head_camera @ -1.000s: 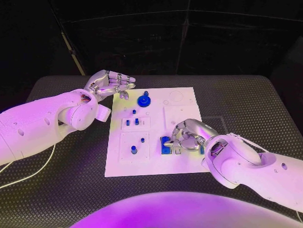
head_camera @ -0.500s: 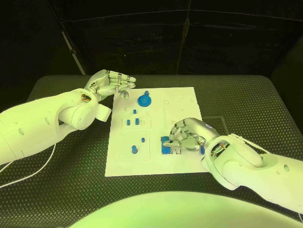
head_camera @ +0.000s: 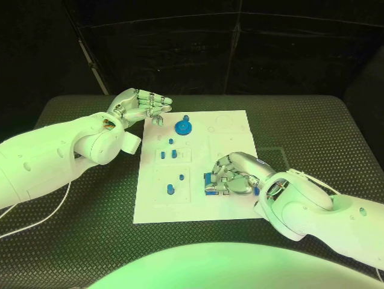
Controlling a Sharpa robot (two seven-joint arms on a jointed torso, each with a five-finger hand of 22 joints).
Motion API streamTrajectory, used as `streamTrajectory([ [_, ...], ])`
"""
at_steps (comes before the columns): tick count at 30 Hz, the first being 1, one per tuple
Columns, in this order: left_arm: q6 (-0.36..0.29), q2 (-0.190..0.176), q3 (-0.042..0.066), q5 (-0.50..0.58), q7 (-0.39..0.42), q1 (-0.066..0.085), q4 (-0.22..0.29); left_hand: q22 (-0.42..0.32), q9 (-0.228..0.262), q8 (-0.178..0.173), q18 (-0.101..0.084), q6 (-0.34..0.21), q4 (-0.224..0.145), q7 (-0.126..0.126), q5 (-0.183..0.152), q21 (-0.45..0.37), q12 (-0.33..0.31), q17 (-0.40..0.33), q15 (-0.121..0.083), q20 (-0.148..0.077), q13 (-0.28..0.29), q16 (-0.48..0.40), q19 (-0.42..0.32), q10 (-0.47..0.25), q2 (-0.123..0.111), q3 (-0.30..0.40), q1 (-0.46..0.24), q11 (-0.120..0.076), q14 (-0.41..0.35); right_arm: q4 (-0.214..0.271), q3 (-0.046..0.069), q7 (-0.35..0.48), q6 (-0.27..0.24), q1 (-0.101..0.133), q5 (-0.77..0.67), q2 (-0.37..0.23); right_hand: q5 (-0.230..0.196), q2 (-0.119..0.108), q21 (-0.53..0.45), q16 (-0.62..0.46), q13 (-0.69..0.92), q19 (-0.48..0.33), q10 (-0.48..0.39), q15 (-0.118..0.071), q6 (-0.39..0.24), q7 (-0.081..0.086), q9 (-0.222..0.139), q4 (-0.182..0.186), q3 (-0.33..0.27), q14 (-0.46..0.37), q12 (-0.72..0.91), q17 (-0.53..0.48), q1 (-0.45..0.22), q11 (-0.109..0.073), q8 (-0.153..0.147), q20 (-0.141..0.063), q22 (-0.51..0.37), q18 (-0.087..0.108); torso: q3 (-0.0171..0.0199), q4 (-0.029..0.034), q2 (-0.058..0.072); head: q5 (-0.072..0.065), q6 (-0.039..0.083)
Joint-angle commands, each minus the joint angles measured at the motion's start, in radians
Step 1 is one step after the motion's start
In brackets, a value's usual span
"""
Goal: Assemble the parts on the task board
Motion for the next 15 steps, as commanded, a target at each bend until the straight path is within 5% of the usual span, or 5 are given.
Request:
streamTrajectory([
  [1, 0.008, -0.001, 0.001, 0.004, 0.004, 0.001, 0.001, -0.001, -0.002, 0.006, 0.021, -0.002, -0.003, 0.001, -0.003, -0.004, 0.003, -0.002, -0.001, 0.002, 0.002, -0.004, -0.006, -0.007, 0.003, -0.006, -0.009, 0.001, -0.008, -0.002, 0.000, -0.026, 0.060, 0.001, -0.033, 0.003, -0.003, -0.001, -0.001, 0.003, 0.157, -0.002, 0.044, -0.006, 0.006, -0.003, 0.002, -0.012, 0.002, 0.097, 0.003, 0.231, 0.019, -0.008, 0.005, -0.005, -0.001, -0.011, -0.0005, 0.0006, 0.001, 0.002, -0.001],
  [15, 0.008, -0.004, 0.001, 0.004, 0.003, 0.001, 0.003, -0.001, -0.002, 0.006, 0.021, -0.002, -0.003, 0.001, -0.003, -0.004, 0.003, -0.002, -0.001, 0.002, 0.002, -0.004, -0.006, -0.007, 0.003, -0.006, -0.009, 0.001, -0.008, -0.007, 0.000, -0.116, -0.005, 0.001, -0.101, -0.005, -0.026, 0.036, 0.003, 0.004, 0.161, 0.002, 0.047, -0.010, 0.016, -0.009, 0.004, -0.025, 0.020, 0.098, 0.005, 0.234, 0.041, -0.013, 0.005, -0.009, 0.007, -0.013, 0.0002, -0.0009, 0.001, 0.002, -0.005],
])
